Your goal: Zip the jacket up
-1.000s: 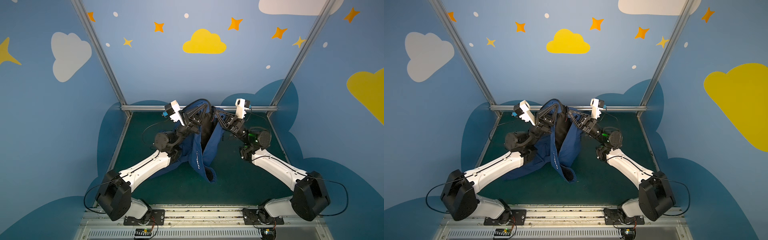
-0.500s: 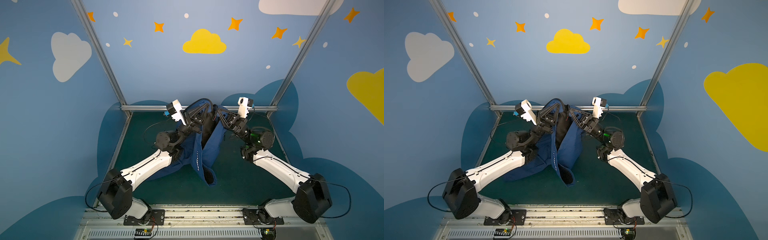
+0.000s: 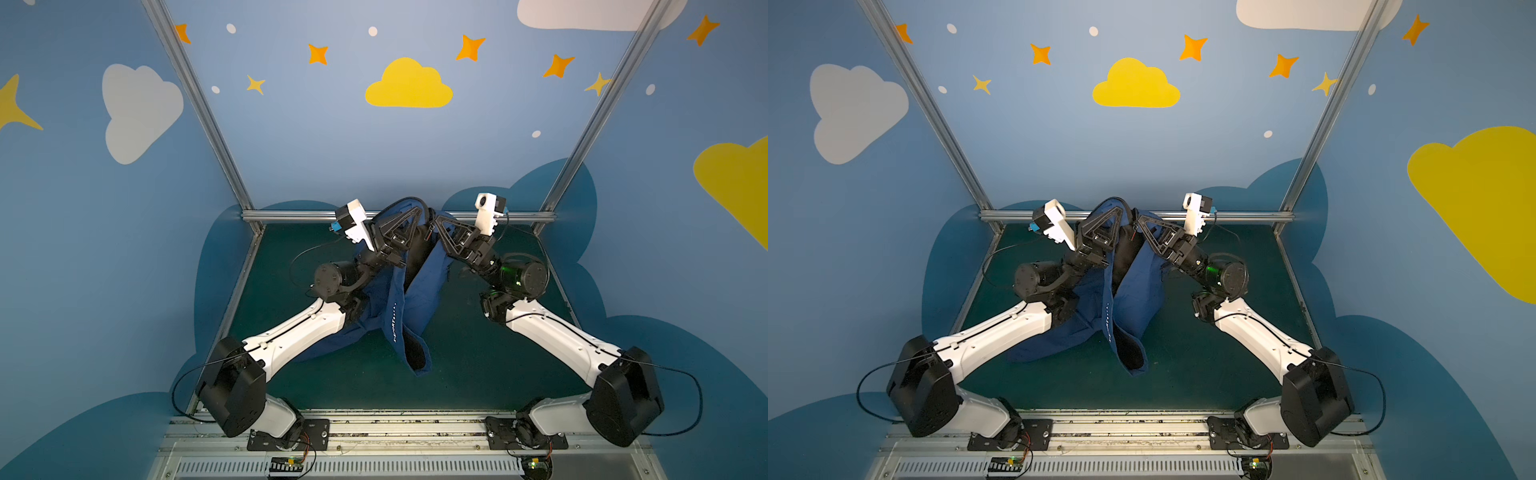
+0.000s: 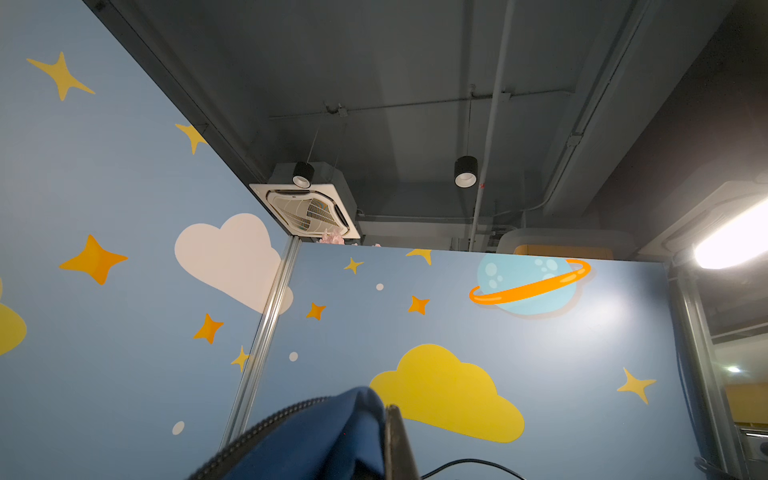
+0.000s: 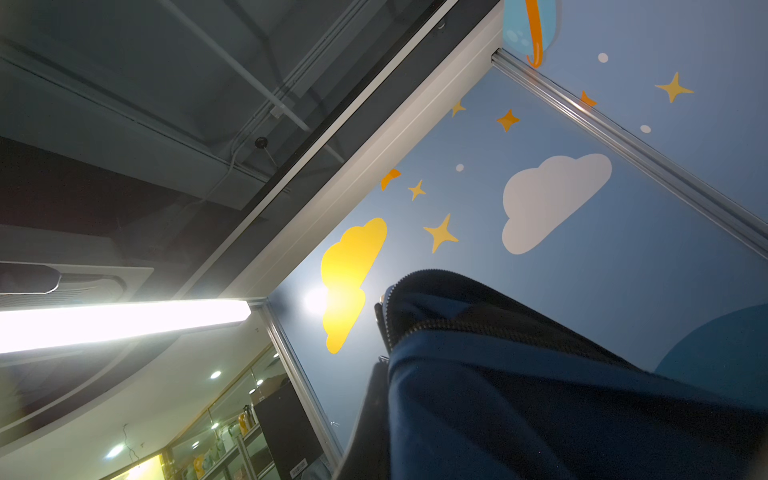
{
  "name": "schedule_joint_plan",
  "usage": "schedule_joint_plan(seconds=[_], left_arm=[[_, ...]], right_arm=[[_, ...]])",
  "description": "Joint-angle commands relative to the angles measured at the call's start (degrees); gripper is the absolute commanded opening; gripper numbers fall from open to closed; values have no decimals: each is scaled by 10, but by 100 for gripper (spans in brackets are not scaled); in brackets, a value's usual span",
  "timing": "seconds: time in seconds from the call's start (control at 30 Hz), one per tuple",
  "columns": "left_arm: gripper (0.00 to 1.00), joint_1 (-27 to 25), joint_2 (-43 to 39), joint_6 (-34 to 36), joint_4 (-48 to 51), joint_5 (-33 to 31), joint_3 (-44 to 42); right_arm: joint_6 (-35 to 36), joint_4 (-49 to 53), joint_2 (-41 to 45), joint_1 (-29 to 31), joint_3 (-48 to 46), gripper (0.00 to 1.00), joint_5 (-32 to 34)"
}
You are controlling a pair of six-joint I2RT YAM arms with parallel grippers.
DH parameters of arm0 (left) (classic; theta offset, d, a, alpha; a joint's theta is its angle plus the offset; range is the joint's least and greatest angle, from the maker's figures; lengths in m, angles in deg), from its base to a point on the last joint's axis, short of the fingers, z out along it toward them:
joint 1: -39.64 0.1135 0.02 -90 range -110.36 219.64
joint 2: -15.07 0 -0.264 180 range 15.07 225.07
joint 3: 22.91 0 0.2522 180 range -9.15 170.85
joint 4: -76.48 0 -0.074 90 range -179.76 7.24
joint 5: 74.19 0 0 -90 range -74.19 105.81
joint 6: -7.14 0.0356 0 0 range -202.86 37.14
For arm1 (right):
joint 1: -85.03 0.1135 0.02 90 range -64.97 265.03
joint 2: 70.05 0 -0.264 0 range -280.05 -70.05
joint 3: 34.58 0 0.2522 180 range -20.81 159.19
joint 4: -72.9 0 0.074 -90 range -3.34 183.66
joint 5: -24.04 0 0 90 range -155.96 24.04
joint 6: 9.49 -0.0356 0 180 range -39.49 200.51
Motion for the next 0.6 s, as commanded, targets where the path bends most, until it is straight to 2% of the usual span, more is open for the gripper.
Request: schedule_joint_plan(seconds=[0.0, 0.57], left_arm=[[3, -4, -2, 7, -28, 7, 21], [3, -9, 6, 1, -29, 8, 29]], right_arm=[[2, -35, 14, 4, 24, 0, 2], [2, -36, 14, 3, 18, 0, 8]])
